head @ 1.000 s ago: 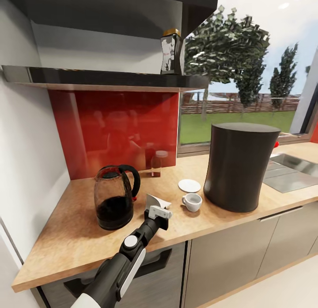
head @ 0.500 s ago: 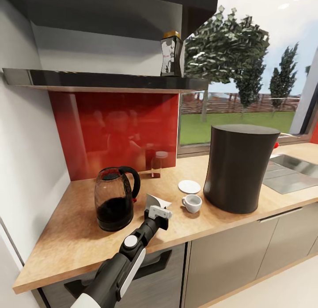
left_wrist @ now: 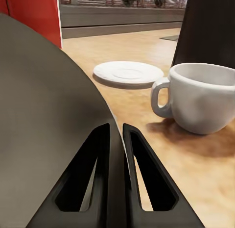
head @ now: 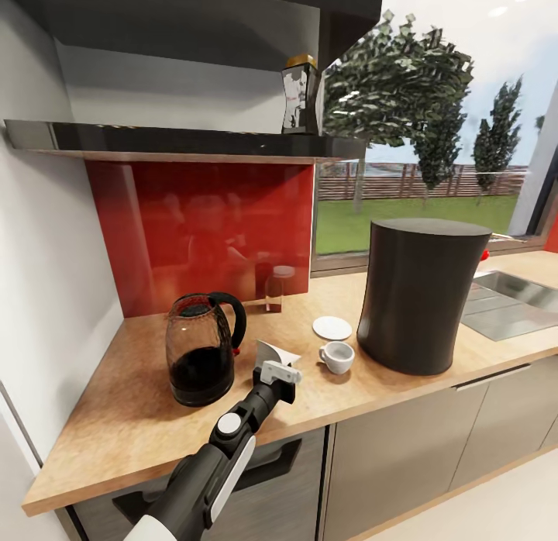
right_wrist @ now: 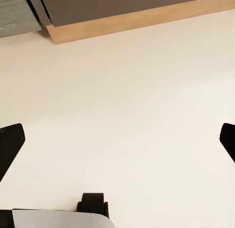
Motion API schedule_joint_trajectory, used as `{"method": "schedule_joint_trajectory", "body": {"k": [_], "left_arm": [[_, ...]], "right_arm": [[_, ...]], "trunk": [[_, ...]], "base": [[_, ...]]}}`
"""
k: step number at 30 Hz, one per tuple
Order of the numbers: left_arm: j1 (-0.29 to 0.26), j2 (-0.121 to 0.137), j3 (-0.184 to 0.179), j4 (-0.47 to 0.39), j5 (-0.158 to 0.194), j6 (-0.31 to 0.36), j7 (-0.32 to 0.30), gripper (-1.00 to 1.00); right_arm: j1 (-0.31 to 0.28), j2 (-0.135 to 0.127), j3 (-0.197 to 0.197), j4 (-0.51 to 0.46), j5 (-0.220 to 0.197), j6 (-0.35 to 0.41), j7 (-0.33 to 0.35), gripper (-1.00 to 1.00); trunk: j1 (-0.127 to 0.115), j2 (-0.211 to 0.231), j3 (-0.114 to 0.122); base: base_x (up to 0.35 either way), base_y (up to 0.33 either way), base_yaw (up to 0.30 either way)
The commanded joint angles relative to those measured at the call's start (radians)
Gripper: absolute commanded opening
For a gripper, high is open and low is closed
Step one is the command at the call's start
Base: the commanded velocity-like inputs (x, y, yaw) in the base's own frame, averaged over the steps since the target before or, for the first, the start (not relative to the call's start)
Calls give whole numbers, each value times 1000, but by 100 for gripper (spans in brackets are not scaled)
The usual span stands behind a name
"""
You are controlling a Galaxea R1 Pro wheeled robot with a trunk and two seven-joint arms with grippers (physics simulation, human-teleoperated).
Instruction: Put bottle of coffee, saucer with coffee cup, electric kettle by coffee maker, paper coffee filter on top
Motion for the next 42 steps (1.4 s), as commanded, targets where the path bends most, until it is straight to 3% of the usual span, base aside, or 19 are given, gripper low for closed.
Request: {"method": "schedule_joint_trajectory", "body": {"k": [1,42], "left_arm": [[-1,0,0,-1,5,3,-3,-100],[-1,0,2,-2,5,3,-3,-100]], "right_arm": [[-1,-1,1,1,3,-3,0,100],[0,-1,1,1,3,-3,0,100]], "trunk": [[0,-1,-1],[0,-1,-1]], "base": [[0,0,0],[-70,-14,0]]}}
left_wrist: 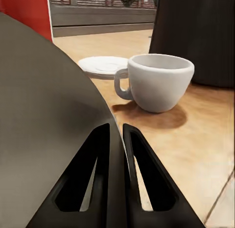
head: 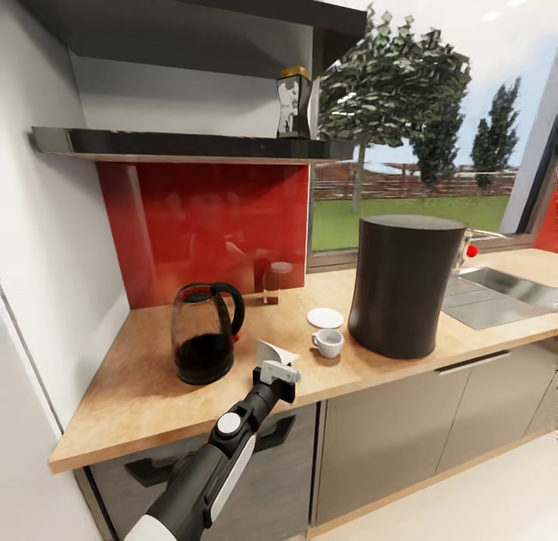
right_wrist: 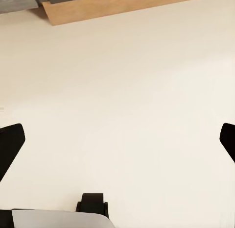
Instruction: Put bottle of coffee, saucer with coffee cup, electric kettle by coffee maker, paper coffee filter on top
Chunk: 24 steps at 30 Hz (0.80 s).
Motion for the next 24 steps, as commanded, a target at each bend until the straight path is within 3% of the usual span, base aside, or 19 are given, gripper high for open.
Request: {"method": "schedule_joint_trajectory", "body": {"k": [1,10,15,24], "left_arm": [[-1,0,0,-1,5,4,-3,-100],[-1,0,-4,-4,8,4,-4,-100],[-1,0,-36,-6,9,3,-4,-100],[0,0,-80,-37,10,3,-5,-100]], "right_arm": [[-1,0,1,1,3,-3,0,100],[-1,0,1,1,3,-3,0,100],[-1,0,1,1,3,-3,0,100],[-1,0,1,-1,2,-3,1,100]], "trunk": [[-1,-1,-1],[-1,-1,-1],[-1,-1,-1],[-1,-1,-1]], "base": [[-284,0,0],[-120,0,0],[-14,0,-21],[-2,0,-214]]}}
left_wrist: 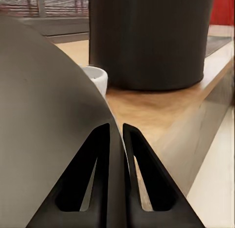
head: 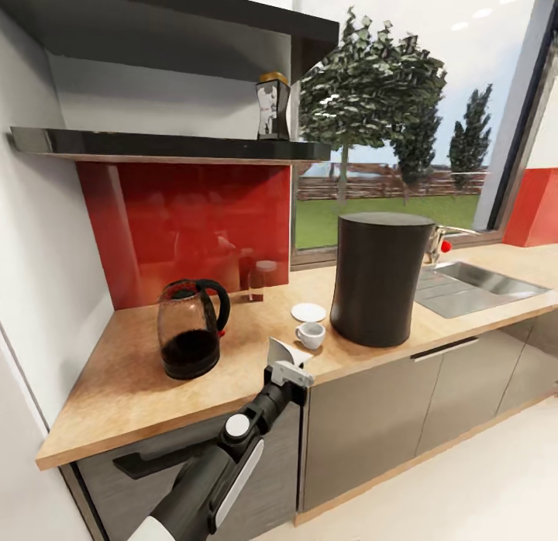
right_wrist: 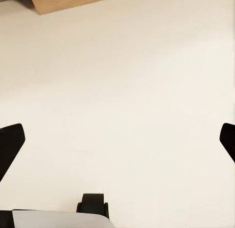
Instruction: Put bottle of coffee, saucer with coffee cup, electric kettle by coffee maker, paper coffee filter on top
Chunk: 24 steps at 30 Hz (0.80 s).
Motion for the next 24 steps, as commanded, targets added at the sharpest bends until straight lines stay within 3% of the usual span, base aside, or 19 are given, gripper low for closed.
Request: {"method": "schedule_joint_trajectory", "body": {"k": [1,24], "left_arm": [[0,0,0,-2,5,3,-3,-100],[0,0,-2,-6,6,3,-4,-100]], "right_arm": [[-1,0,1,1,3,-3,0,100],[0,0,1,1,3,-3,0,100]], "trunk": [[0,-1,-1],[0,-1,-1]], "base": [[0,0,-274],[0,0,-279]]}}
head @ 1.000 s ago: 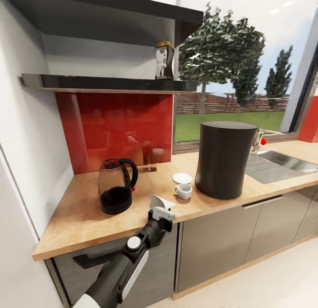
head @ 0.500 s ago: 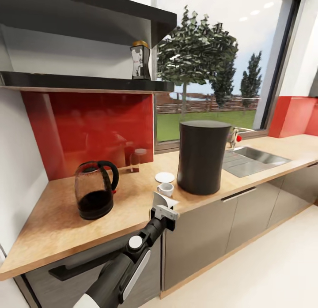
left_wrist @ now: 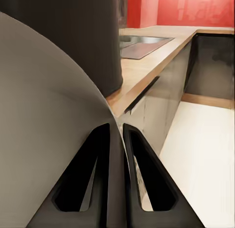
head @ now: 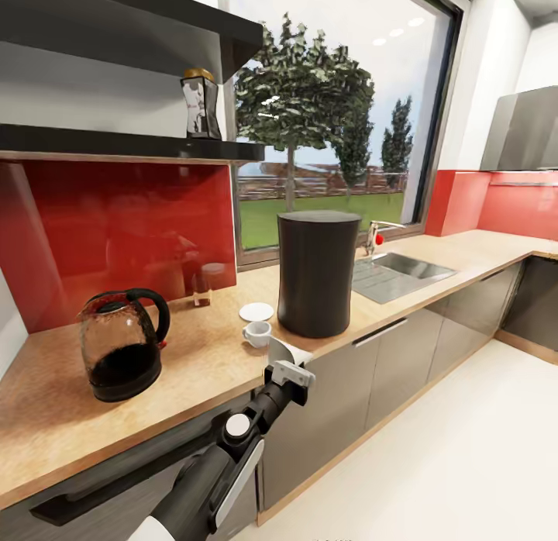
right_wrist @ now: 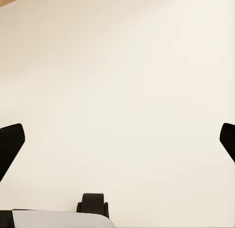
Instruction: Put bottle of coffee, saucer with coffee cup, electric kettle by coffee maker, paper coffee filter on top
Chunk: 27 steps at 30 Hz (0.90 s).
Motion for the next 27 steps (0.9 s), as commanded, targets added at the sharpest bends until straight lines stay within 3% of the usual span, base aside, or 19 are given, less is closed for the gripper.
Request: {"method": "schedule_joint_trajectory", "body": {"k": [1,27], "left_arm": [[0,0,0,-1,5,4,-3,-100],[0,0,-9,-1,5,4,-2,-100]], "right_arm": [[-1,0,1,1,3,-3,0,100],[-1,0,1,1,3,-3,0,100]], "trunk": [[0,-1,-1],[0,-1,-1]], "base": [[0,0,-280],[0,0,-280]]}}
